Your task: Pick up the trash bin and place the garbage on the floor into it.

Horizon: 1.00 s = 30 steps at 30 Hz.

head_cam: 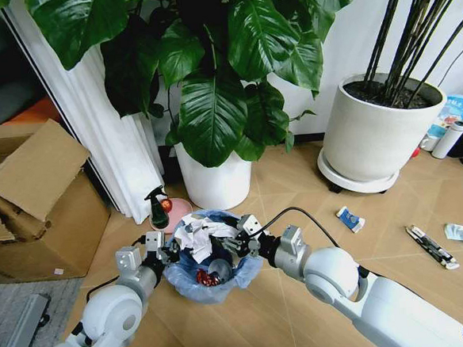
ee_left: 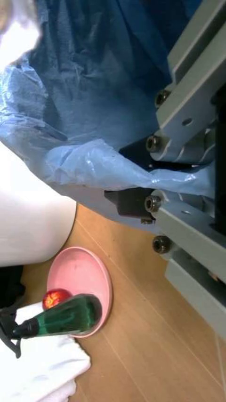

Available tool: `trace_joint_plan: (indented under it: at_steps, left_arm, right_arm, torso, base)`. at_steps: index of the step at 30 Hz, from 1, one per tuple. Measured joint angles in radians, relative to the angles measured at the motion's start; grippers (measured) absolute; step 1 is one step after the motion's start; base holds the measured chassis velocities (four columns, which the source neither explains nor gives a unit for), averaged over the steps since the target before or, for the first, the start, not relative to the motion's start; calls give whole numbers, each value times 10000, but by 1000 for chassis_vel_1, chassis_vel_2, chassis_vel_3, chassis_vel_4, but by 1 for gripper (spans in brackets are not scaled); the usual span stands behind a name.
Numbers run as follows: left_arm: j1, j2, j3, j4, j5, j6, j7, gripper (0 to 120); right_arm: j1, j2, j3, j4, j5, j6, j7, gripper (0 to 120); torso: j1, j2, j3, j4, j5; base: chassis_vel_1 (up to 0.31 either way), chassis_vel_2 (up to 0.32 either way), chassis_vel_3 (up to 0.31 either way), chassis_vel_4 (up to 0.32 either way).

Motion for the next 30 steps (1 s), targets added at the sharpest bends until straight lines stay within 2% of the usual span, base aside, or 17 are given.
trace_joint_plan:
  at_steps: [1, 3, 6, 7, 10, 19, 30]
  left_arm:
    - [10, -29, 0, 15, 18, -11, 3, 0]
    - [14, -53, 0, 30, 35, -24, 4, 0]
    - [44, -83, 0, 48, 66, -41, 5, 0]
    - [44, -83, 0, 48, 66, -41, 5, 0]
    - [85, -83, -8, 49, 93, -52, 1, 0]
    - [322, -58, -216, -27, 161, -97, 12, 0]
    - [647, -42, -604, -51, 306, -162, 152, 0]
  right_arm:
    - [-32, -5, 48, 34, 2, 16, 51, 67]
    - [-61, -7, 89, 62, 3, 31, 84, 70]
    - [-159, -30, 277, 137, 6, 76, 129, 86]
    - [-159, -30, 277, 137, 6, 76, 129, 86]
    - [-193, -68, 362, 122, 6, 138, 144, 98]
    - [-251, -209, 415, -100, -36, 257, 160, 100]
    - [-545, -416, 1121, 210, -15, 347, 189, 100]
  torso:
    - [0, 0, 0, 0, -1]
    - [0, 0, 0, 0, -1]
    - [0, 0, 0, 0, -1]
    - [0, 0, 0, 0, -1]
    - [0, 0, 0, 0, -1]
    - [0, 0, 0, 0, 0]
    - [0, 1, 0, 0, 0]
  base:
    - [0, 0, 0, 0]
    - [0, 0, 0, 0]
    - [0, 0, 0, 0]
    - [0, 0, 0, 0]
    - [0, 0, 0, 0]
    - [0, 0, 0, 0]
    - [0, 0, 0, 0]
